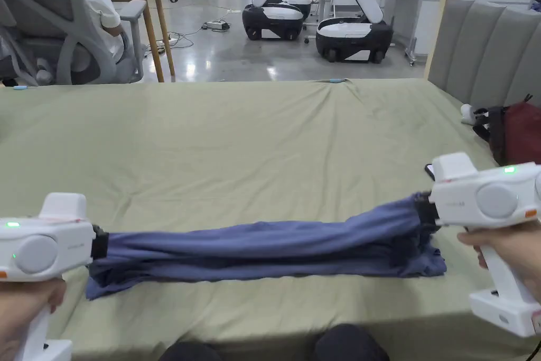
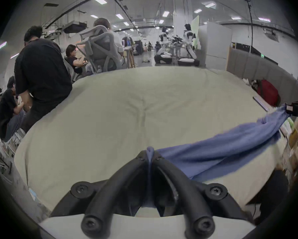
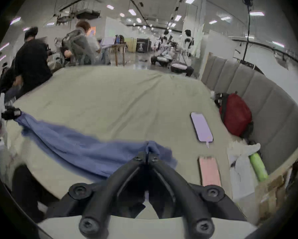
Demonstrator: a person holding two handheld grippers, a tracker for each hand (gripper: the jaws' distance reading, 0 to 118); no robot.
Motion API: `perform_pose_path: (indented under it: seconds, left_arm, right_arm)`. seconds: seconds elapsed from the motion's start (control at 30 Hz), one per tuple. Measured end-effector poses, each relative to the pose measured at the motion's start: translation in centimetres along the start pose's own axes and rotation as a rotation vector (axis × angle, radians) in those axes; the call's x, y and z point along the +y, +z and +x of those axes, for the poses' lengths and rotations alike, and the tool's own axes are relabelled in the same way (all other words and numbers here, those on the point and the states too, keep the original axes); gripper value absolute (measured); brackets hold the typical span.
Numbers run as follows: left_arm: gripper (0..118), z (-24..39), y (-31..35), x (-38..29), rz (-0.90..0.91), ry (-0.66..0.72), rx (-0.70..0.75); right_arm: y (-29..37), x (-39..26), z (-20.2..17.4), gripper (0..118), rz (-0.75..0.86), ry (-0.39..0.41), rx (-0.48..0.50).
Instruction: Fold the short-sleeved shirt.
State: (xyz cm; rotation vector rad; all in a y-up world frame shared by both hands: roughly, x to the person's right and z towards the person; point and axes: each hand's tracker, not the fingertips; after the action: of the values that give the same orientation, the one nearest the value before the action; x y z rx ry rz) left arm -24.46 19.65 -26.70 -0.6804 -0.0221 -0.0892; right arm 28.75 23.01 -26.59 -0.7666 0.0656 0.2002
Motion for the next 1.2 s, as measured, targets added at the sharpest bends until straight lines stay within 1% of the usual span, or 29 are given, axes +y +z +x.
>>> perform_pose_path:
  seconds: [0.1,0.13,0.17,0.23,0.3,0.33,0.37,0.4,0.43,0.47,0.5,0.53,0.57,0.6,0.63,0.67,0.7,0.73,0.77,0.8,0.83,0.9,1.0,1.03,1.07,1.1,1.13,1.17,1.2]
  left_arm:
    - [1,0.8,-1.9,-2.7,-0.07,-0.013,0.015]
    - [1,0.9,-2.5,-3.2,-0.077,-0.011,0.02]
    - [1,1.0,-3.1,-3.7,-0.083,-0.006,0.013]
    - [1,1.4,-3.7,-4.2,-0.078,0.0,0.018]
    - [2,1.4,-3.7,-4.1,-0.065,0.006,0.028]
    - [7,1.5,-3.4,-3.8,-0.067,0.009,0.031]
    - [24,1.4,-3.2,-3.5,-0.066,0.013,0.035]
    - [53,1.4,-2.9,-3.1,-0.058,0.025,0.05]
    - [78,1.5,-2.5,-2.7,-0.045,0.04,0.071]
    - [89,1.7,-1.8,-2.1,-0.023,0.06,0.097]
    - [89,1.8,-1.1,-1.5,0.002,0.069,0.088]
    - [118,1.7,-0.3,-1.1,0.045,0.089,0.073]
    - [110,1.9,0.7,-0.4,0.11,0.094,0.088]
    - [108,2.3,1.6,0.1,0.132,0.11,0.047]
    - [109,2.5,2.2,0.5,0.13,0.114,0.037]
    - [104,2.7,2.9,0.7,0.134,0.112,0.044]
    - [92,2.9,3.6,0.7,0.159,0.112,0.042]
    - [70,3.0,3.9,0.5,0.188,0.106,0.036]
    - [14,3.0,4.2,0.4,0.194,0.097,0.025]
    - [0,3.1,4.5,0.2,0.184,0.097,0.024]
    - [0,3.0,4.7,0.1,0.184,0.107,0.018]
    - [0,2.9,5.4,-0.1,0.182,0.136,-0.068]
    - [0,1.6,5.0,-0.3,0.176,0.16,-0.099]
    - [0,0.6,4.7,-0.4,0.178,0.2,-0.129]
    - [15,-0.9,4.1,-0.5,0.184,0.276,-0.19]
    - [39,-2.1,3.6,-0.6,0.176,0.34,-0.246]
    - [75,-3.5,2.5,-0.9,0.14,0.408,-0.33]
    - [118,-4.7,1.2,-1.2,0.093,0.459,-0.383]
    - [116,-5.5,0.1,-1.5,0.046,0.483,-0.407]
  right_arm:
    - [-4.2,-3.7,-0.4,2,-0.152,0.012,-0.02]
    - [-6.3,-4.3,0.3,2,-0.176,0.01,-0.024]
    - [-7.6,-5.0,0.5,2,-0.19,-0.004,-0.022]
    - [-8.8,-5.6,1.0,2,-0.156,-0.061,-0.006]
    - [-8.1,-5.1,1.3,8,-0.143,-0.093,-0.01]
    - [-7.9,-4.9,1.3,16,-0.145,-0.096,-0.015]
    - [-7.1,-4.7,0.9,45,-0.135,-0.103,-0.027]
    - [-6.1,-4.2,0.4,77,-0.131,-0.11,-0.095]
    - [-5.5,-3.7,0.0,97,-0.119,-0.118,-0.148]
    - [-4.7,-3.2,-0.4,108,-0.082,-0.122,-0.173]
    - [-3.6,-2.6,-0.9,108,-0.023,-0.126,-0.135]
    - [-2.1,-2.2,-1.6,118,0.031,-0.125,-0.131]
    - [-1.1,-1.4,-2.1,113,0.077,-0.134,-0.116]
    - [-0.2,-0.7,-2.8,113,0.089,-0.136,-0.133]
    - [0.6,-0.4,-3.5,113,0.106,-0.133,-0.138]
    - [2.1,-0.6,-5.3,108,0.151,-0.132,-0.124]
    - [3.1,-0.7,-6.4,95,0.215,-0.118,-0.093]
    - [3.8,-0.9,-7.1,70,0.253,-0.108,-0.077]
    - [4.3,-0.9,-8.1,19,0.269,-0.103,-0.073]
    - [3.4,-1.1,-8.6,0,0.247,-0.106,-0.081]
    - [3.7,-1.2,-8.7,0,0.253,-0.099,-0.078]
    - [3.5,-1.3,-9.3,0,0.271,-0.088,-0.034]
    - [2.8,-0.9,-9.9,0,0.252,-0.09,-0.017]
    - [2.9,-0.9,-10.3,0,0.258,-0.079,-0.024]
    - [3.0,-1.0,-10.7,0,0.261,-0.076,-0.017]
    - [3.0,-1.0,-10.8,0,0.258,-0.078,-0.006]
    - [2.9,-1.0,-11.1,0,0.252,-0.079,0.006]
    - [2.7,-1.1,-11.3,0,0.249,-0.08,0.013]
    - [2.5,-1.2,-11.0,0,0.248,-0.086,0.02]
